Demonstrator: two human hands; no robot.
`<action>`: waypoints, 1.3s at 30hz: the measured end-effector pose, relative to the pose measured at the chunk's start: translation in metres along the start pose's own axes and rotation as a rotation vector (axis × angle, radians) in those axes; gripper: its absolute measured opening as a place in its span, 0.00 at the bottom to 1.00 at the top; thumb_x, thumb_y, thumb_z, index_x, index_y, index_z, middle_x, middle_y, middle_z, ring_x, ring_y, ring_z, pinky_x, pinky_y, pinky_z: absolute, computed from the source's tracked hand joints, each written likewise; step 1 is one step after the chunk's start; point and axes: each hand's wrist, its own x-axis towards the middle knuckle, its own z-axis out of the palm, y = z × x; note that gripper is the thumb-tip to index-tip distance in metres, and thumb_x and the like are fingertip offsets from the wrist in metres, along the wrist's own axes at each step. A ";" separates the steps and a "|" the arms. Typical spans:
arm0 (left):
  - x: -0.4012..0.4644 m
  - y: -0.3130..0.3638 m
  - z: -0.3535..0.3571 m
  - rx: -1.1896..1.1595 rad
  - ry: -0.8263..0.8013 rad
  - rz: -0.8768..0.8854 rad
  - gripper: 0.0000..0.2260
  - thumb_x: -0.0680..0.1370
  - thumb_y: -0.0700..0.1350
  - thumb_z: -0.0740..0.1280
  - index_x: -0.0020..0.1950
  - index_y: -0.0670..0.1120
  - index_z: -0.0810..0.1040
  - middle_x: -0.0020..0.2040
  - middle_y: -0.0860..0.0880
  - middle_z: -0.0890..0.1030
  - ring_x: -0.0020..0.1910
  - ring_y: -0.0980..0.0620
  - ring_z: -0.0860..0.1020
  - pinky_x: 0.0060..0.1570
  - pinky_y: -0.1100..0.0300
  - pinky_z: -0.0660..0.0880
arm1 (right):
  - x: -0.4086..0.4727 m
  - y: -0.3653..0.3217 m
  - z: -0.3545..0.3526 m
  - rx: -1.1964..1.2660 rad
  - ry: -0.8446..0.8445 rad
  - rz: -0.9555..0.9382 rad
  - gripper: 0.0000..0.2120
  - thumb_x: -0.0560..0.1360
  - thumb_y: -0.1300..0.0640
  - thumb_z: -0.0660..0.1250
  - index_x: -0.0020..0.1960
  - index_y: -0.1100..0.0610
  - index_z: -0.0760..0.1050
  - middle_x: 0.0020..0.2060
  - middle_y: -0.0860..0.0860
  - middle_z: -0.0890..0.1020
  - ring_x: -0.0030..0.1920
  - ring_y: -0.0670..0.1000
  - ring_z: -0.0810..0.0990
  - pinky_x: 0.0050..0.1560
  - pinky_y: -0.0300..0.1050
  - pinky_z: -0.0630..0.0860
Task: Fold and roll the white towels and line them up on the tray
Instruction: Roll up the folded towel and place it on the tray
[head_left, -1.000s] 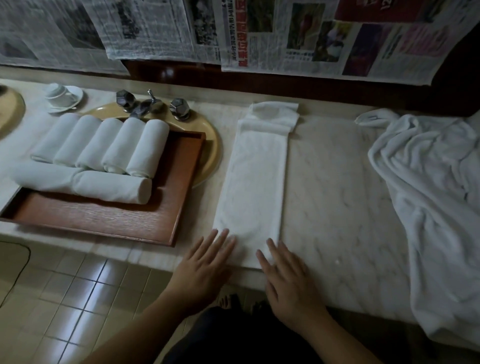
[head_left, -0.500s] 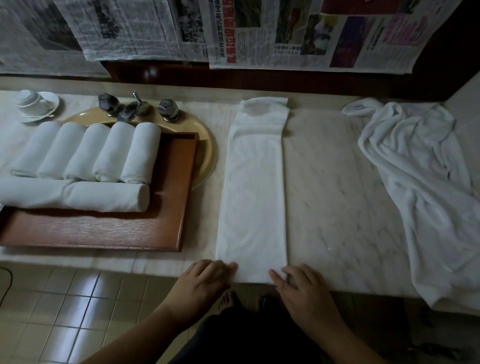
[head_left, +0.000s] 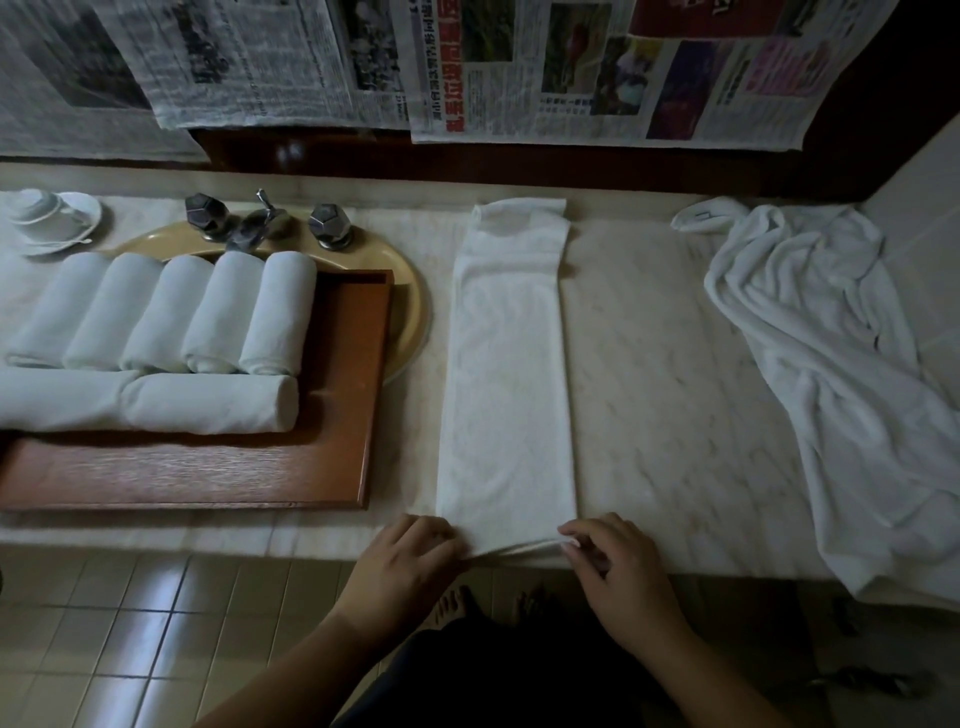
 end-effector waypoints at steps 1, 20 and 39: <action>0.002 0.000 0.002 -0.017 0.011 -0.030 0.09 0.80 0.49 0.70 0.59 0.51 0.84 0.55 0.52 0.81 0.50 0.51 0.78 0.42 0.55 0.79 | 0.002 -0.001 0.000 0.004 0.002 0.012 0.07 0.80 0.52 0.71 0.56 0.41 0.79 0.47 0.35 0.77 0.49 0.41 0.78 0.49 0.49 0.79; 0.022 0.001 -0.001 0.140 -0.031 -0.109 0.19 0.71 0.43 0.80 0.60 0.51 0.81 0.61 0.47 0.76 0.51 0.45 0.75 0.41 0.51 0.76 | 0.018 0.006 -0.007 -0.371 -0.089 -0.381 0.15 0.77 0.57 0.65 0.61 0.51 0.84 0.47 0.45 0.75 0.44 0.49 0.74 0.41 0.46 0.72; 0.040 0.023 -0.001 -0.153 0.116 -0.578 0.11 0.85 0.51 0.62 0.65 0.54 0.79 0.58 0.57 0.81 0.52 0.58 0.70 0.49 0.56 0.74 | 0.042 0.000 -0.009 0.068 -0.097 0.051 0.09 0.83 0.50 0.64 0.61 0.41 0.78 0.49 0.41 0.75 0.46 0.42 0.78 0.49 0.48 0.80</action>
